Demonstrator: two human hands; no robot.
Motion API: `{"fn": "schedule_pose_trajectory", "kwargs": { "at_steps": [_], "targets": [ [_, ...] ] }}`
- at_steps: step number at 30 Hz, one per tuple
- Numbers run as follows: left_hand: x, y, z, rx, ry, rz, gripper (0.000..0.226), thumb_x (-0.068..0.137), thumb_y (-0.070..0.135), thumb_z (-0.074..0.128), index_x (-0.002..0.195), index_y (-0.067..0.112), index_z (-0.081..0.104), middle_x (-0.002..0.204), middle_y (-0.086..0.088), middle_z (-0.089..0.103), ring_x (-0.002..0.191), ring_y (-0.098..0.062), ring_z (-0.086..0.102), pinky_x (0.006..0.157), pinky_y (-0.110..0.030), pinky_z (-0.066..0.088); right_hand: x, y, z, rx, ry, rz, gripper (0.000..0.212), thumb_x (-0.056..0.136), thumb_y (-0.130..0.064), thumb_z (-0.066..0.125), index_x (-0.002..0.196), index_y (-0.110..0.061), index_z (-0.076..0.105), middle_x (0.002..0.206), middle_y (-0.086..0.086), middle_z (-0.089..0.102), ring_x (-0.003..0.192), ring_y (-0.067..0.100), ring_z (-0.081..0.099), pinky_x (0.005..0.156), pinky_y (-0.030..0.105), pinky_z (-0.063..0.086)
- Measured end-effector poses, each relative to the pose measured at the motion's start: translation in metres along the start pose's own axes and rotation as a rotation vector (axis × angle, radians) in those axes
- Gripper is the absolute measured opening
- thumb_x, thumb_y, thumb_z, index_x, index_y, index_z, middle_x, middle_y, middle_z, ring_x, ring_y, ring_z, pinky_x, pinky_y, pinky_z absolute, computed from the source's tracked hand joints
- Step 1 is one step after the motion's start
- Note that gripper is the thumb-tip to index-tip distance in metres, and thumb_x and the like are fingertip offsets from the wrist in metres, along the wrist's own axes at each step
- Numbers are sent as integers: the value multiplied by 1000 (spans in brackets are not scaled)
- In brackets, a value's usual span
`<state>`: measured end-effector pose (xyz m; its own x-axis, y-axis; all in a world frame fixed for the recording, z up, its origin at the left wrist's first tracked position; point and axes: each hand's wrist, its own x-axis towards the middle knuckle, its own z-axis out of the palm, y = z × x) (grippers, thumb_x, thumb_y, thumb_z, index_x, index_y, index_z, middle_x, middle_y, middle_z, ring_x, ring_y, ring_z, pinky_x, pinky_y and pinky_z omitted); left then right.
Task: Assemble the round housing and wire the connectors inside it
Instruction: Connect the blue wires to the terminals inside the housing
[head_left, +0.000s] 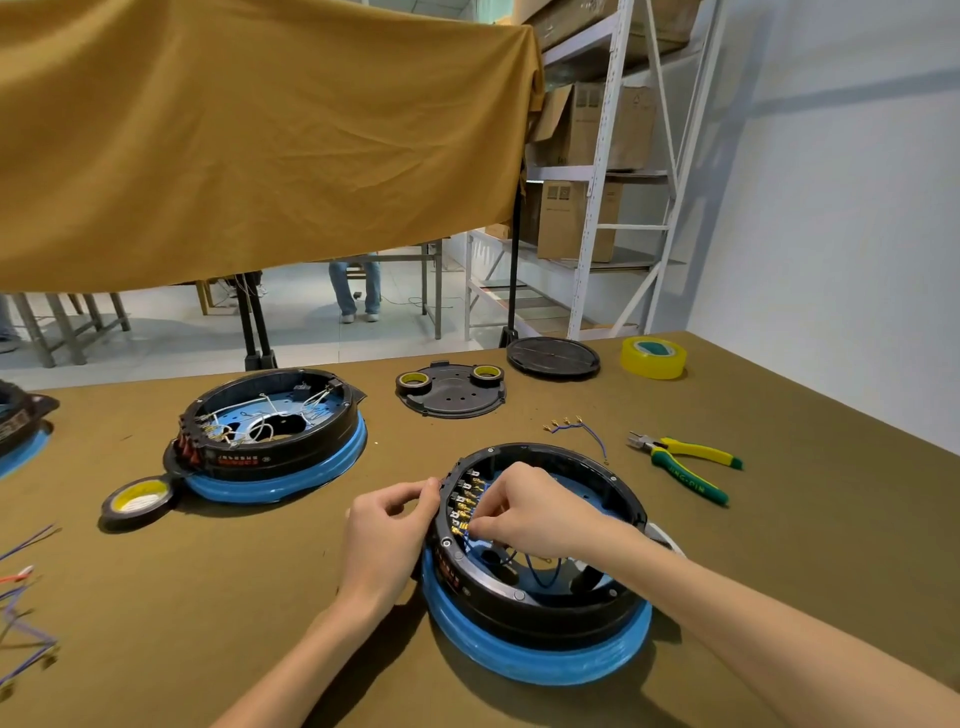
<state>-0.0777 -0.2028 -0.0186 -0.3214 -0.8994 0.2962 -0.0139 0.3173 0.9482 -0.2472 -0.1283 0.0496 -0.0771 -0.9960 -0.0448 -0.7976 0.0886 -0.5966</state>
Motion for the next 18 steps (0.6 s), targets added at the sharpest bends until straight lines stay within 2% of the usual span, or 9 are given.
{"fn": "schedule_pose_trajectory", "kwargs": {
  "at_steps": [4,8,11,13,15,18],
  "targets": [
    [-2,-1,1,148,76,66,23,98,42,64,94,28,82,80,15,78,75,-6,74,69,-37,61,-2,1,3,15,36,-33,17,95,-25,69,89,-18,82,55,-11,64,44,0,48,49,17,39],
    [-3,0,-2,200,85,109,25,98,44,62,93,31,82,83,19,77,80,-2,74,75,-40,62,-3,0,4,-24,41,-59,19,97,-25,66,93,-16,82,66,1,70,46,3,46,52,24,41],
    [-6,1,-1,238,93,173,24,101,43,58,87,41,77,82,22,76,80,0,72,72,-38,61,-7,-4,7,-126,67,-90,22,100,-29,63,97,-17,81,61,-9,63,46,0,48,51,21,37],
    [-7,-2,0,266,121,199,27,101,42,56,89,37,79,86,19,77,88,-1,72,77,-38,61,-12,-7,10,-273,114,-125,24,102,-33,59,102,-21,79,77,-7,71,62,2,59,57,26,47],
    [-7,-3,0,296,144,223,30,100,45,53,96,32,80,96,18,77,98,2,69,83,-34,59,-16,-9,12,-429,163,-166,26,104,-35,54,105,-23,77,93,-2,75,82,17,66,72,37,56],
    [-9,-1,1,327,153,279,31,100,45,50,95,35,79,97,22,75,99,6,67,82,-25,57,-18,-11,13,-511,196,-200,28,105,-35,51,102,-22,75,95,0,73,87,24,66,74,39,55]
  ]
}}
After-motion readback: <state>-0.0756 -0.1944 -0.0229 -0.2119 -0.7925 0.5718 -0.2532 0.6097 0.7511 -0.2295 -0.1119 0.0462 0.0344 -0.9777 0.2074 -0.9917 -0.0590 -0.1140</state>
